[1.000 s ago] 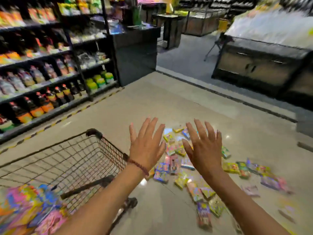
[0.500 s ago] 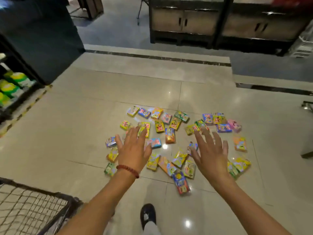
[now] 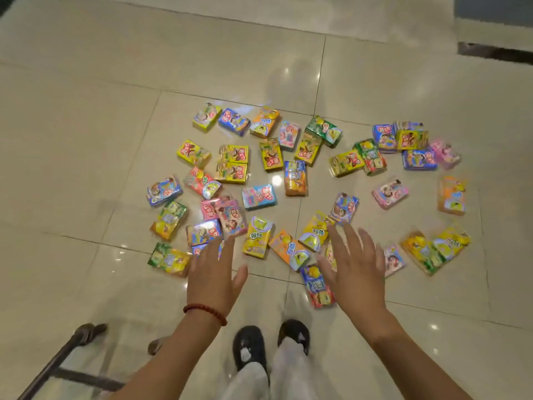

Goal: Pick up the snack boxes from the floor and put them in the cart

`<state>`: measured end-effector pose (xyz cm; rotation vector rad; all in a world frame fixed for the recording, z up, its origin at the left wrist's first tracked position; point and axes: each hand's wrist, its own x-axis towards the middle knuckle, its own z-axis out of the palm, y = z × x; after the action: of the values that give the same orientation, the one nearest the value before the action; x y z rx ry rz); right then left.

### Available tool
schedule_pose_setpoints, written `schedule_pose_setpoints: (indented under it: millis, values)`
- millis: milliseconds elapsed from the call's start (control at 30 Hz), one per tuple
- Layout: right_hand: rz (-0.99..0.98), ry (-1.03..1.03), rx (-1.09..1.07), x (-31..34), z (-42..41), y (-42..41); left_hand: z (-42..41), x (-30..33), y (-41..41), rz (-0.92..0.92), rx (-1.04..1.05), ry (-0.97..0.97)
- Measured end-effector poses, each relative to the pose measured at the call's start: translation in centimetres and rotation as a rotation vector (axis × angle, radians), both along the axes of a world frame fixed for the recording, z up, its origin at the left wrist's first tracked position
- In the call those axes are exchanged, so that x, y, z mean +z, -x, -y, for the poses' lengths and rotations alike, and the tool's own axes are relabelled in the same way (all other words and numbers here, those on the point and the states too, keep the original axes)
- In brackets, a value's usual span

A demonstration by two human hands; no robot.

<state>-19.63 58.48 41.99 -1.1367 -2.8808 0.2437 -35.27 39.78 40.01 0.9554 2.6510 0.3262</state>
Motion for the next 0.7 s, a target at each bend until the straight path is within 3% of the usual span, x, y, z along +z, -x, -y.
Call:
schedule_pose_setpoints:
  millis: [400,533,700]
  values:
    - [0.238,0.229,0.185,-39.7,-3.3,1.9,-5.5,-38.6,4.9,0.210,0.042,0.030]
    - [0.331,0.331,0.152,-47.6,-3.6,3.2,-6.8,-46.2,6.0,0.243,0.099,0.032]
    - [0.271,0.281,0.078,-51.7,-3.5,3.8,-7.6,-49.3,5.7,0.289,0.154,-0.022]
